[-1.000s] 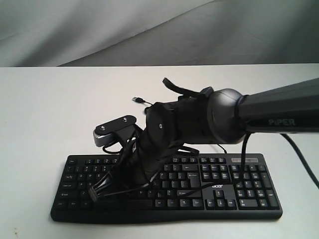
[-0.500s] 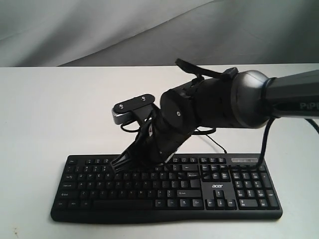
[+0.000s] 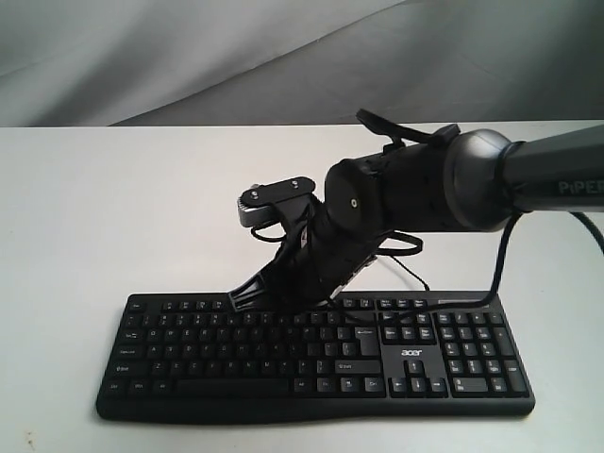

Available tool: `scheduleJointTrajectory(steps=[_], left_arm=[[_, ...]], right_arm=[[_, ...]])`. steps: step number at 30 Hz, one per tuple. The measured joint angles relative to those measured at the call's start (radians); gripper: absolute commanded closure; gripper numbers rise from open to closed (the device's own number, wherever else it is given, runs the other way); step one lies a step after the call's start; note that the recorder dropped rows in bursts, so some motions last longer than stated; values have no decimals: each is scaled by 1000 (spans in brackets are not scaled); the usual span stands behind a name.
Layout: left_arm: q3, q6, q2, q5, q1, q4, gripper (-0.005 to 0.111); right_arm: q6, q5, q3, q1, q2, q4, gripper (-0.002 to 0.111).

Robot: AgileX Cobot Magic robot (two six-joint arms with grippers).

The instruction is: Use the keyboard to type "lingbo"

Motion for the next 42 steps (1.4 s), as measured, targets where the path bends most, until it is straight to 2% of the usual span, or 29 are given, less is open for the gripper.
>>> scheduleJointTrajectory(steps=[42], left_arm=[[0,0,0,0,0,0,106]], right_arm=[[0,45,0,0,21,34,108]])
